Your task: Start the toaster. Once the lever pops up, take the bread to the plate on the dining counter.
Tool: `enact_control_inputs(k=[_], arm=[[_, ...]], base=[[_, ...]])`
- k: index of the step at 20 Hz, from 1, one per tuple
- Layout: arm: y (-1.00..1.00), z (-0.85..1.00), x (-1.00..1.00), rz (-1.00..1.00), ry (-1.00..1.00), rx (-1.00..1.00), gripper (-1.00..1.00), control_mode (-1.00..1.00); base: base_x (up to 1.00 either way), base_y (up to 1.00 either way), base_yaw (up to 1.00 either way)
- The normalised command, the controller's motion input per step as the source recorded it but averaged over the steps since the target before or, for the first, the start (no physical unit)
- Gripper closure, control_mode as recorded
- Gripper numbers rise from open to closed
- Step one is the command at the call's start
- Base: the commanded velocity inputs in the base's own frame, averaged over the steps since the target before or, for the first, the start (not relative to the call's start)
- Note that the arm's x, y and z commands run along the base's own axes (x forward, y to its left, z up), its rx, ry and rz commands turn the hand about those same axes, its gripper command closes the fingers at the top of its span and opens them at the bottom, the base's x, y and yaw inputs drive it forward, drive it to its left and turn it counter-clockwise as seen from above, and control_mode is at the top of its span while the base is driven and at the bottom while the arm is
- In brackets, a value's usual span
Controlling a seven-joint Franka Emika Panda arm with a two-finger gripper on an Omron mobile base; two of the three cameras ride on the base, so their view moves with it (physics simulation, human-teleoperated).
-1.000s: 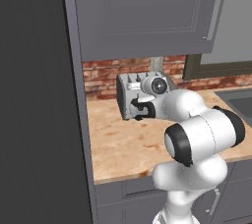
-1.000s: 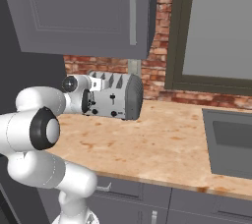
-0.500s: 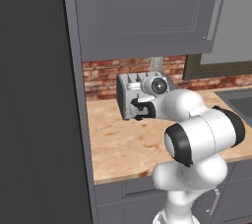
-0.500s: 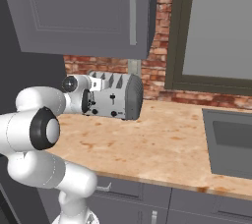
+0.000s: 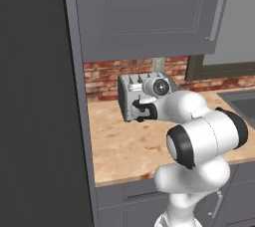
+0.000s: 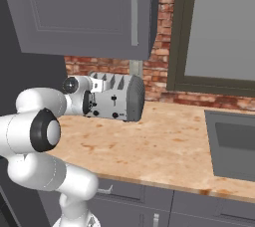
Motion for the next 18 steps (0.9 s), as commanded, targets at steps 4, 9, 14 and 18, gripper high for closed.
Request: enact_control_inputs(k=[4,9,14,18], arm=[[0.0,0.0,0.0,0.0,0.0,0.0,-1.0,-1.0],[0.0,0.0,0.0,0.0,0.0,0.0,-1.0,-1.0],[0.0,0.0,0.0,0.0,0.0,0.0,-1.0,-1.0],[0.0,0.0,0.0,0.0,0.0,0.0,-1.0,-1.0]], base=[[0.0,0.0,0.0],[0.0,0.0,0.0],[0.0,0.0,0.0],[0.0,0.0,0.0]])
